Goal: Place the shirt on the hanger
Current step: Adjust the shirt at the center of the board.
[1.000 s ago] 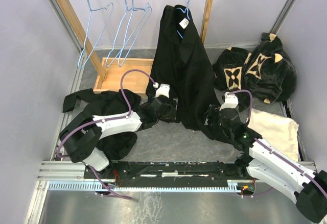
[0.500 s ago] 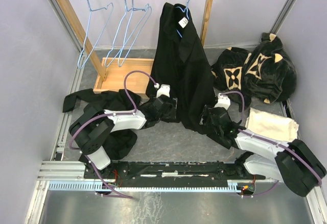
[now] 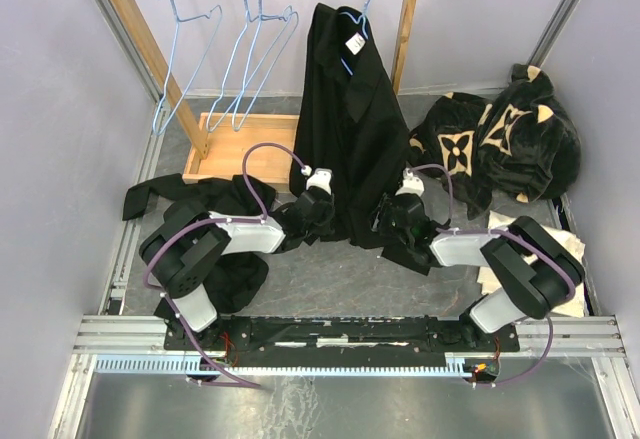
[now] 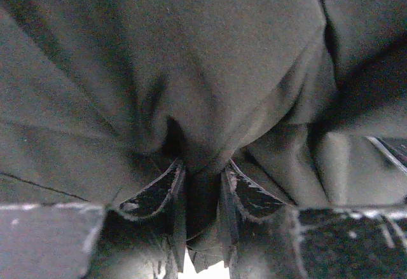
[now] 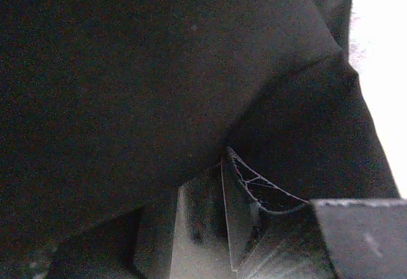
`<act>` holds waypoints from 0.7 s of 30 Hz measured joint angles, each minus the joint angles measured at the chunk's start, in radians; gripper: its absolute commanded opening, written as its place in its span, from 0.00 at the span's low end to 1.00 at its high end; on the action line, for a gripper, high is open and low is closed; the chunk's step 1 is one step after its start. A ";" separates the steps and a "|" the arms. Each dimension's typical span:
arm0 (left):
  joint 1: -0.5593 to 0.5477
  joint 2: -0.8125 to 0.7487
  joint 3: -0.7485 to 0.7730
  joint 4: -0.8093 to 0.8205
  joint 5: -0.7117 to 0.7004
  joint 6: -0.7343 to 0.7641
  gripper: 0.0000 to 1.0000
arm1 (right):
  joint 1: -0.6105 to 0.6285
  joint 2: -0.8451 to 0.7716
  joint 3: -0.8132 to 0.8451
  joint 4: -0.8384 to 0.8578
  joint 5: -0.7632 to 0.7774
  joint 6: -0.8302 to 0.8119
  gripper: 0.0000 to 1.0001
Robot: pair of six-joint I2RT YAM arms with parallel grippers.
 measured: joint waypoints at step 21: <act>0.023 -0.020 0.168 -0.184 0.206 0.115 0.03 | 0.043 0.211 0.313 0.132 -0.140 0.099 0.22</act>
